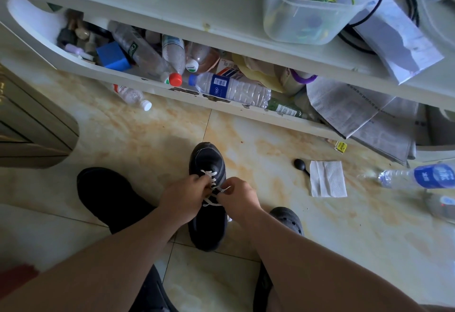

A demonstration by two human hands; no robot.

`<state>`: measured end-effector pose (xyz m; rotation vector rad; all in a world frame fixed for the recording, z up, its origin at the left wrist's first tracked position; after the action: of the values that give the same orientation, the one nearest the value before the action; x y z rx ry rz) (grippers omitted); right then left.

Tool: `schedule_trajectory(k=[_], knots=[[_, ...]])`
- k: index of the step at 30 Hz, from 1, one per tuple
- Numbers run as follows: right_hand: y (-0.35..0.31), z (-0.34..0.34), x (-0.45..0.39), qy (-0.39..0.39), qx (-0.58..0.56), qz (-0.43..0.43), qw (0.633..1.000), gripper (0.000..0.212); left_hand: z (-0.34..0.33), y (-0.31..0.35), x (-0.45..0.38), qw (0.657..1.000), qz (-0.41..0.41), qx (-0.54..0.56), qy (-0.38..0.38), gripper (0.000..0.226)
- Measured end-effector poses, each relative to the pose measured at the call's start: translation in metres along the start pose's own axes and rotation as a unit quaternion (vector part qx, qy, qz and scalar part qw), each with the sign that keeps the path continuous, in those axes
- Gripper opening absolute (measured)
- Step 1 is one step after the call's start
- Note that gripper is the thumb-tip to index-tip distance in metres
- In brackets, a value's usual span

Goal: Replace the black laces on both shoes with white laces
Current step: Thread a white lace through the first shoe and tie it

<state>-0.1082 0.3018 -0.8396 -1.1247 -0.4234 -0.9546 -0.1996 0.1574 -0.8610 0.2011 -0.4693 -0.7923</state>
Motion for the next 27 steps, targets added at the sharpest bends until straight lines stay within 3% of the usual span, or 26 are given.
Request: schedule_trajectory(k=[4,7,11,13,16,19,27], knots=[[-0.006,0.001,-0.003,-0.006,0.044,0.021,0.999,0.02,0.012,0.005,-0.009,0.987,-0.004,-0.162,-0.02,0.029],[-0.006,0.004,-0.001,0.013,0.059,0.017,0.998,0.01,0.011,0.011,-0.011,0.978,0.023,-0.203,-0.047,0.038],[-0.006,0.002,-0.002,0.005,0.107,0.017,0.994,0.015,0.009,0.017,-0.014,0.953,0.052,-0.278,-0.113,0.026],[-0.009,-0.001,-0.002,0.0,0.127,0.035,0.991,0.015,0.007,0.021,-0.015,0.95,0.043,-0.275,-0.143,0.02],[-0.01,-0.001,-0.001,0.01,0.134,0.052,0.99,0.014,0.009,0.017,-0.008,0.968,0.03,-0.23,-0.093,0.01],[-0.008,0.003,0.0,0.013,0.134,0.061,0.989,0.015,0.007,0.009,-0.006,0.977,0.003,-0.209,-0.042,0.016],[-0.009,0.002,0.0,0.003,0.174,0.091,0.981,0.014,-0.001,-0.002,-0.011,0.966,-0.035,-0.224,-0.121,0.011]])
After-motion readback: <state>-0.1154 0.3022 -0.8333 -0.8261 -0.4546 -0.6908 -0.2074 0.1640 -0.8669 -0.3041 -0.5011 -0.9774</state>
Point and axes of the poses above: each hand's wrist, its own x-axis away from the middle knuckle, its own z-axis out of the back of the hand, y = z × x, the point moved 2 cm from there along -x, towards the middle knuckle, and after that the axes turned 3 degrees about -x, right-handed, at the moved point
